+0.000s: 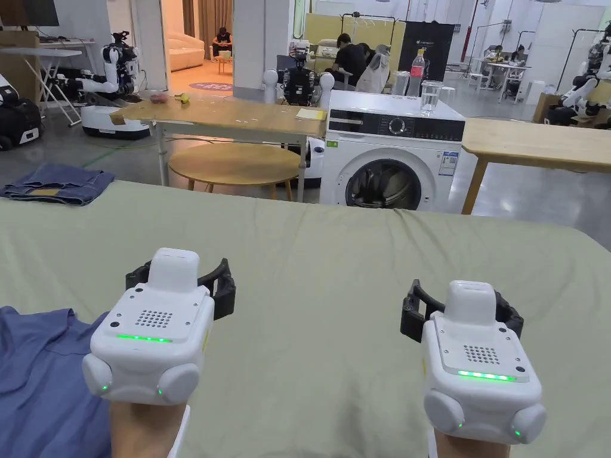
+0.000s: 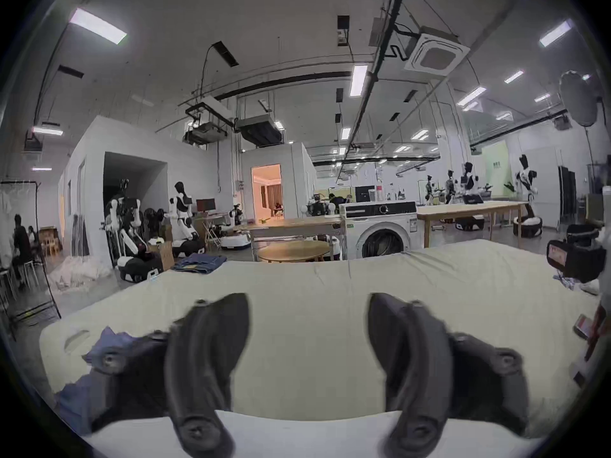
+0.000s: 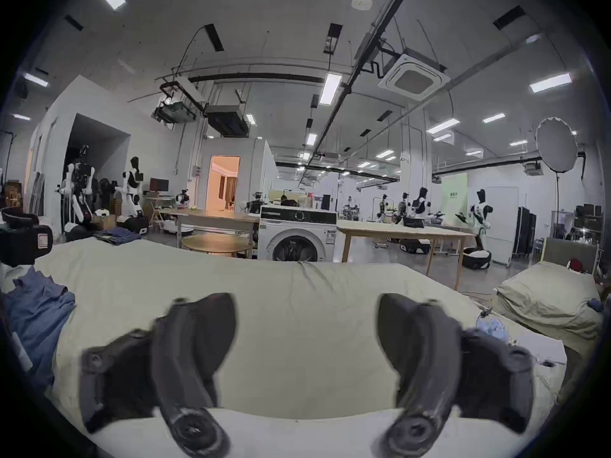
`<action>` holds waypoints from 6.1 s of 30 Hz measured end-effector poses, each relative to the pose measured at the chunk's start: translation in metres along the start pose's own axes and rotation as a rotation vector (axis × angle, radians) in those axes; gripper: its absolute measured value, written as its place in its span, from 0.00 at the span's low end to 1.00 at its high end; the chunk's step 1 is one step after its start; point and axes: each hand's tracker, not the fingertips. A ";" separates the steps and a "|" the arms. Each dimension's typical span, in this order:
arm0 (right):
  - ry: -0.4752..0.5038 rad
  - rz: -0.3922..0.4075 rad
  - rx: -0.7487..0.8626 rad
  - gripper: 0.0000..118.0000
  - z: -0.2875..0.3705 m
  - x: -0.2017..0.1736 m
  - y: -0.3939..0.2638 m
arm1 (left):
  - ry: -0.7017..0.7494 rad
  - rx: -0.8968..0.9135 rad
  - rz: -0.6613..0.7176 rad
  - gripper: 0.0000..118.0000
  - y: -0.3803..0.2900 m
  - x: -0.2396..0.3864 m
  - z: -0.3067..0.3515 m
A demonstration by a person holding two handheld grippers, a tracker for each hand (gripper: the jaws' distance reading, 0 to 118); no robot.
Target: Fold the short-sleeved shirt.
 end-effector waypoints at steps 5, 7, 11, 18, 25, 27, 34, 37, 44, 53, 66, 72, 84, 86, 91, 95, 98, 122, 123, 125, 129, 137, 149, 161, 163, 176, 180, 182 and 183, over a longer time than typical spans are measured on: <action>-0.001 -0.001 -0.007 0.64 0.000 0.001 -0.002 | -0.004 -0.034 0.007 0.52 -0.002 -0.002 -0.002; -0.007 -0.007 -0.011 0.70 -0.001 0.002 -0.003 | 0.011 -0.043 0.006 0.52 -0.004 -0.003 -0.003; -0.002 -0.038 -0.035 0.77 -0.004 0.006 -0.003 | 0.011 -0.066 0.027 0.52 -0.006 -0.010 -0.005; 0.010 -0.033 -0.054 0.78 -0.006 0.006 -0.003 | 0.003 -0.047 0.022 0.78 -0.005 -0.015 -0.002; 0.009 -0.035 -0.004 0.78 0.001 0.003 -0.001 | 0.016 -0.041 0.029 0.79 -0.001 -0.020 -0.001; 0.011 -0.033 0.005 0.78 0.001 0.003 0.000 | 0.017 -0.041 0.027 0.79 -0.003 -0.021 -0.002; 0.009 -0.042 -0.002 0.78 -0.001 0.002 0.002 | 0.022 -0.057 0.019 0.79 -0.007 -0.026 0.000; 0.011 -0.049 -0.005 0.78 -0.001 0.002 0.001 | 0.023 -0.057 0.021 0.79 -0.008 -0.027 0.002; 0.005 -0.045 -0.008 0.78 0.001 0.002 -0.004 | 0.022 -0.042 0.015 0.79 -0.008 -0.024 0.004; 0.007 -0.039 -0.015 0.78 0.002 -0.002 -0.007 | 0.013 -0.030 0.000 0.79 -0.008 -0.016 0.006; 0.005 -0.049 -0.012 0.77 0.006 -0.012 0.000 | 0.056 -0.020 0.012 0.70 -0.008 -0.030 0.014; -0.101 0.027 0.048 0.14 0.016 -0.028 0.003 | 0.081 0.002 -0.018 0.12 -0.006 -0.036 0.022; 0.106 -0.051 0.013 0.00 0.015 -0.049 0.011 | 0.144 -0.061 -0.048 0.00 0.001 -0.073 0.039; 0.171 -0.059 0.006 0.00 0.015 -0.064 0.013 | 0.183 -0.122 -0.039 0.00 0.001 -0.093 0.044; 0.305 -0.032 0.001 0.00 0.019 -0.116 0.015 | 0.259 -0.289 0.062 0.00 -0.006 -0.161 0.058; 0.388 -0.027 -0.030 0.00 0.022 -0.153 0.015 | 0.313 -0.432 0.139 0.00 -0.016 -0.213 0.066; 0.428 -0.014 -0.054 0.00 0.022 -0.172 0.012 | 0.286 -0.585 0.160 0.00 -0.027 -0.245 0.061; 0.367 0.070 -0.151 0.00 0.010 -0.141 -0.019 | 0.075 -0.954 0.150 0.20 -0.127 -0.207 -0.041; 0.363 0.067 -0.153 0.00 0.009 -0.139 -0.020 | 0.070 -0.950 0.153 0.00 -0.126 -0.205 -0.038; 0.355 0.060 -0.160 0.00 0.009 -0.136 -0.020 | 0.096 -0.941 0.128 0.00 -0.125 -0.206 -0.038; 0.346 0.053 -0.163 0.00 0.012 -0.127 -0.020 | 0.087 -0.891 0.261 0.00 -0.116 -0.220 -0.029; 0.302 0.020 -0.144 0.00 0.011 -0.102 -0.009 | 0.034 -0.659 0.296 0.00 -0.045 -0.228 -0.017; 0.190 -0.008 -0.101 0.00 0.013 -0.040 0.011 | -0.235 -0.349 0.254 0.00 0.121 -0.134 -0.038; -0.020 -0.025 -0.081 0.00 0.035 0.061 0.013 | -0.712 -0.384 0.075 0.00 0.158 0.131 -0.073; -0.063 -0.026 -0.088 0.00 0.039 0.080 0.010 | -0.777 -0.425 0.043 0.00 0.140 0.170 -0.074; -0.185 -0.049 -0.184 0.00 0.058 0.145 -0.020 | -0.867 -0.709 0.061 0.29 -0.003 0.261 -0.056; -0.158 -0.064 -0.199 0.00 0.055 0.140 -0.019 | -0.815 -0.655 0.130 0.45 0.007 0.236 -0.054; -0.134 -0.067 -0.200 0.00 0.052 0.133 -0.016 | -0.784 -0.588 0.146 0.45 0.016 0.215 -0.052; -0.117 -0.068 -0.199 0.00 0.051 0.129 -0.014 | -0.765 -0.553 0.150 0.45 0.022 0.204 -0.046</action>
